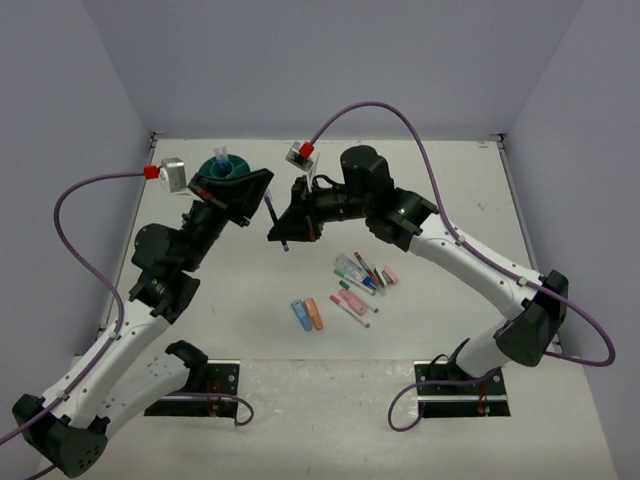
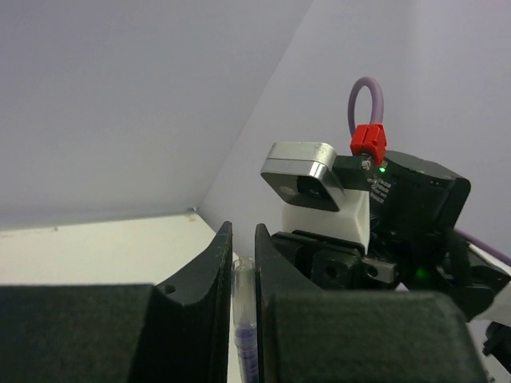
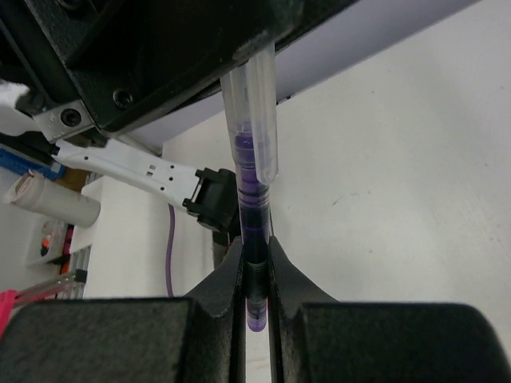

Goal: Sort the stationery into containers
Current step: Close the pen cap on the pen.

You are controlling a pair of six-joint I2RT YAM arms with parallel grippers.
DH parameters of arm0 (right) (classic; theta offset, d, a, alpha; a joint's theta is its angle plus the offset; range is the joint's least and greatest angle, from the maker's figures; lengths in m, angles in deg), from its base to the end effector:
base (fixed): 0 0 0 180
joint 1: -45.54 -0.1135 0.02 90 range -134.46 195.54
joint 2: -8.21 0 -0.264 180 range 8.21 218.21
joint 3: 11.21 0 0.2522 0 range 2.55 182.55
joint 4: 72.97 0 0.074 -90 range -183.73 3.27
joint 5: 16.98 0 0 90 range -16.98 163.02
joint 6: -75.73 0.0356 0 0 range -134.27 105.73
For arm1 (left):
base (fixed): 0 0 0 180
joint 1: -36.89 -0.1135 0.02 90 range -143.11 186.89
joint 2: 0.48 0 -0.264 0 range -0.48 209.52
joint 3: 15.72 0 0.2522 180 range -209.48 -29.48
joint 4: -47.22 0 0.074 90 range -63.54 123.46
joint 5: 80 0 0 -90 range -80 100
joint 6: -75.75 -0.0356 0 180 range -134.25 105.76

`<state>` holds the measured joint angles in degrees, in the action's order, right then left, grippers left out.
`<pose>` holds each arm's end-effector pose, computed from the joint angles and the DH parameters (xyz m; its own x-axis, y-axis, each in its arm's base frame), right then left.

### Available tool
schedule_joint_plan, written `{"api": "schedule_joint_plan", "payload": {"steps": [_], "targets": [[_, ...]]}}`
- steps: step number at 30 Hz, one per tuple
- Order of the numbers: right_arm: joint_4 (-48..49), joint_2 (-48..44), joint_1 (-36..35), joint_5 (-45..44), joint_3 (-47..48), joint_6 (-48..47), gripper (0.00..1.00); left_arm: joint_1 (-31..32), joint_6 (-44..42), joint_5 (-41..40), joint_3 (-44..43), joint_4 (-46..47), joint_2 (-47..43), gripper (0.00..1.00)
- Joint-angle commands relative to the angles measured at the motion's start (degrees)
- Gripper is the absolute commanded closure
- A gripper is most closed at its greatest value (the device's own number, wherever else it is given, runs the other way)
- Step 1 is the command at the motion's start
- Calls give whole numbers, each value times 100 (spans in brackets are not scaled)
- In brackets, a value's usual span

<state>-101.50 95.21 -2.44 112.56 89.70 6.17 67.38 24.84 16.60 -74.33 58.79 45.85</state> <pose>0.2169 0.2746 0.4122 -0.5024 -0.1553 -0.8506 -0.8642 0.1204 0.4885 0.1566 -0.0970 0.4023 -0.1045 -0.6654 -0.7392 0.6812 0.4936 -0.5406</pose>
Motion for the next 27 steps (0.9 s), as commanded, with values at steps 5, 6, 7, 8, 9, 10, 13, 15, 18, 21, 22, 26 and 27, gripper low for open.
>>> {"api": "schedule_joint_plan", "payload": {"steps": [5,6,7,8,9,10,13,15,18,21,22,26,27], "targets": [[3044,-1368,167,692,-1650,-120,100,299,-772,1902,-1682,-2893,372,76],[3056,-1489,167,647,-1811,-113,100,299,-761,2007,-1814,-2856,413,71],[3018,-1575,167,585,-1898,-143,100,291,-746,2069,-1899,-2817,437,70],[2958,-1646,167,507,-1961,-186,100,299,-736,2164,-1979,-2773,454,70],[2937,-1761,161,450,-2046,-218,100,299,-724,2315,-2054,-2730,485,70],[2872,-1831,163,419,-2092,-233,100,295,-714,2435,-2122,-2691,509,70],[2729,-1902,162,502,-2070,-242,100,295,-687,2713,-2138,-2414,570,70],[2653,-1932,164,546,-2030,-242,100,305,-654,2910,-2058,-2201,561,70],[2542,-1907,158,692,-1949,-225,100,299,-613,3195,-1915,-1860,544,73],[2394,-1862,160,752,-1847,-243,100,290,-599,3296,-1905,-1753,606,76],[2370,-1862,165,763,-1836,-249,100,290,-582,3331,-1905,-1730,641,79],[2347,-1944,164,704,-1824,-289,100,299,-524,3406,-1889,-1665,811,98],[2347,-1963,167,677,-1820,-304,100,299,-502,3428,-1851,-1636,834,100]]}}
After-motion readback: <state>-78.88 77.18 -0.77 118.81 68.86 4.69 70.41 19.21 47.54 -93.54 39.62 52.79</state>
